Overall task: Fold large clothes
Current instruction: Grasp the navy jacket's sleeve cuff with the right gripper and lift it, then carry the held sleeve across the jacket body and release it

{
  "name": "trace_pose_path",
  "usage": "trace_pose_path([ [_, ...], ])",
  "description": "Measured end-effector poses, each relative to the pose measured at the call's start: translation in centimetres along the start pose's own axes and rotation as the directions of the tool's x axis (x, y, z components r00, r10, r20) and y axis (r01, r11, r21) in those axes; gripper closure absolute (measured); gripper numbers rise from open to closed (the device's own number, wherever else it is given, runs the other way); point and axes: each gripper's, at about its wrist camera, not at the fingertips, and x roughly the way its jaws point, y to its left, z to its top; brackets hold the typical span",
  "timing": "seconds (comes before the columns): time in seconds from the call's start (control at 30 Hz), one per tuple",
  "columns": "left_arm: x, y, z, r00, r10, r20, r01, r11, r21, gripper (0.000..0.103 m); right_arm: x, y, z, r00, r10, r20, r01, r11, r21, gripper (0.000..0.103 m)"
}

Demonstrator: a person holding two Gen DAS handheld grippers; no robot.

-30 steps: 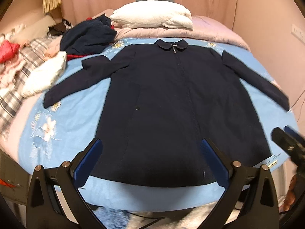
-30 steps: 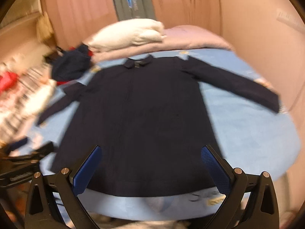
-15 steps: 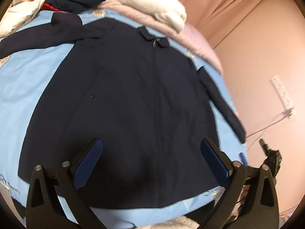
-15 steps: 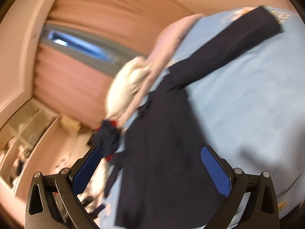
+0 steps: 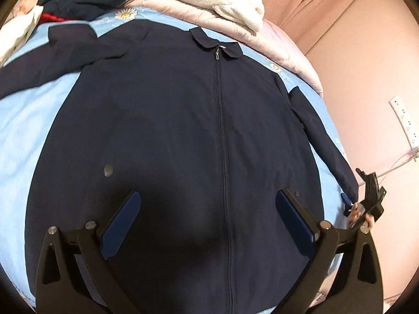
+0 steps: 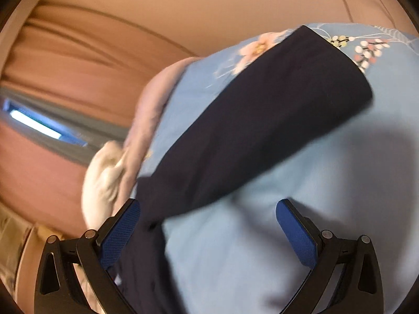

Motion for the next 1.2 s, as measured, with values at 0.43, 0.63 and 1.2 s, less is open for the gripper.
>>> trace_pose_path([
  [0.43,1.9,0.2,2.6,1.000,0.024,0.017,-0.025,1.000,0.006,0.000,0.8,-0.2,4.9,0.988,-0.093,0.122,0.086,0.994,0.067,0.092],
  [0.63,0.5,1.6,3.1,0.998,0.034,0.048,-0.035,0.999,0.010,0.000,-3.4,7.6,6.8,0.956,-0.116,0.270,0.152,0.981,-0.117,0.093],
  [1.2,-4.6,13.1,2.8,0.985,0.110,0.136,-0.085,0.981,-0.173,0.000,9.5,40.8,-24.6,0.995,-0.047,0.089,0.099,0.293,-0.951,0.093],
])
